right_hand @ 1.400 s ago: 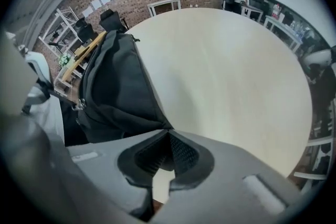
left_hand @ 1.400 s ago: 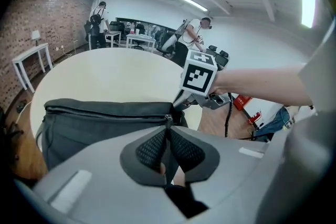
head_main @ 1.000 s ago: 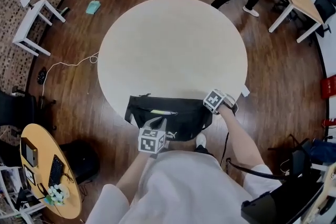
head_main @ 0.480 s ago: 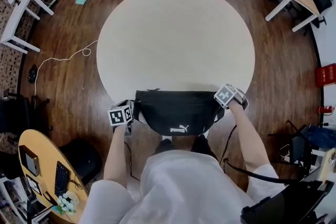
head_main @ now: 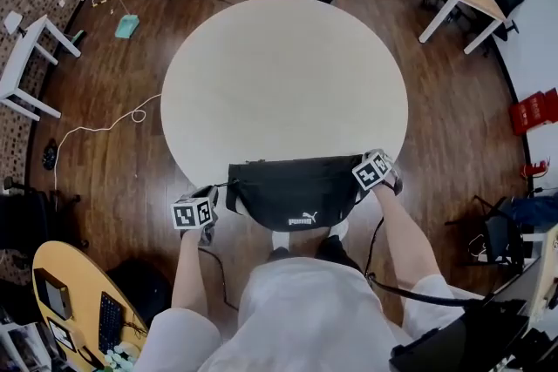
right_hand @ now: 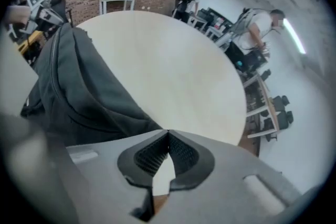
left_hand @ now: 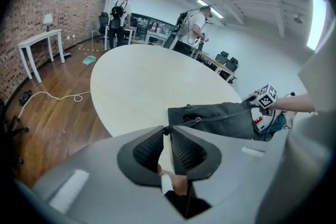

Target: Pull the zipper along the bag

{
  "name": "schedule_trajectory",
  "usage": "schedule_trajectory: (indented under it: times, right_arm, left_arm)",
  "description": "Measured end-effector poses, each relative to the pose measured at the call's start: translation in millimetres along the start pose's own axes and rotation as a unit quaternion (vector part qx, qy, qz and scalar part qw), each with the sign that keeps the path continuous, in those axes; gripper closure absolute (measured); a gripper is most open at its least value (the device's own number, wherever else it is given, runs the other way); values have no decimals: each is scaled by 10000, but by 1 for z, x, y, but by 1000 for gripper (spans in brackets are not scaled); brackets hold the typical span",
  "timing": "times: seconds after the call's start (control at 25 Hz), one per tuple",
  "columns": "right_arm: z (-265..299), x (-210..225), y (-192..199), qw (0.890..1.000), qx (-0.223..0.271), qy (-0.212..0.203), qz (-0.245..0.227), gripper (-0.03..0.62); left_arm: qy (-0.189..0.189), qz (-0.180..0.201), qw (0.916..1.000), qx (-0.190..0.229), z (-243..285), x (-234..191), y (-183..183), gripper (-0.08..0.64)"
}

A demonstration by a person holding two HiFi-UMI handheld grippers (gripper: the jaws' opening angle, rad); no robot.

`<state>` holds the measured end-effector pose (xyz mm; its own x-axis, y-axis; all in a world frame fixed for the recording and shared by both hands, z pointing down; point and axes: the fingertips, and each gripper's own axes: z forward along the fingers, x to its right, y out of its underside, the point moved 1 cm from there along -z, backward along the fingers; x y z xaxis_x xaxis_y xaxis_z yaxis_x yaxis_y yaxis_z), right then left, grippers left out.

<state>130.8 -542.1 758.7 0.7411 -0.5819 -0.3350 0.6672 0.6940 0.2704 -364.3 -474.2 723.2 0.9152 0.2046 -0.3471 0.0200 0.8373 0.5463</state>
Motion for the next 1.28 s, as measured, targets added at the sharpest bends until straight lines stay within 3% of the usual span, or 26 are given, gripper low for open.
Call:
schedule_trajectory:
  times: [0.08,0.16,0.32,0.48,0.6,0.68,0.84,1.0,1.28]
  right_arm:
    - [-26,16,-5,9972,390,465,447,604]
    - [-65,21,-14,9880,1007,676,951,604]
    - [-159,-5,-27,9508,2537,587,1679,604]
    - [-250,-56,-7,9064,3674,268,2069,604]
    - [-316,-94,28,8741,4316,74,2226,604]
    - [-357,-117,59,8602,4645,35,2105,604]
    - [-436,-158,136,8374,5036,143,2120,604]
    - [-483,-193,200,8306,5133,-46,2159,604]
    - [-540,-212,212,8106,5484,151,2047,604]
  left_arm:
    - [-208,47,9997,79,-19,-10,3,521]
    - [-383,23,9986,360,-38,-13,-1,545]
    - [-141,150,9907,1346,-76,42,-25,545]
    - [248,519,9691,2397,-130,145,-33,545]
    - [398,873,9491,3001,-176,226,-9,545]
    - [402,1078,9358,3333,-206,277,19,545]
    - [372,1213,9161,3804,-266,371,87,545]
    - [242,1648,8969,4096,-312,444,138,545]
    - [294,1822,8853,4269,-357,462,165,545]
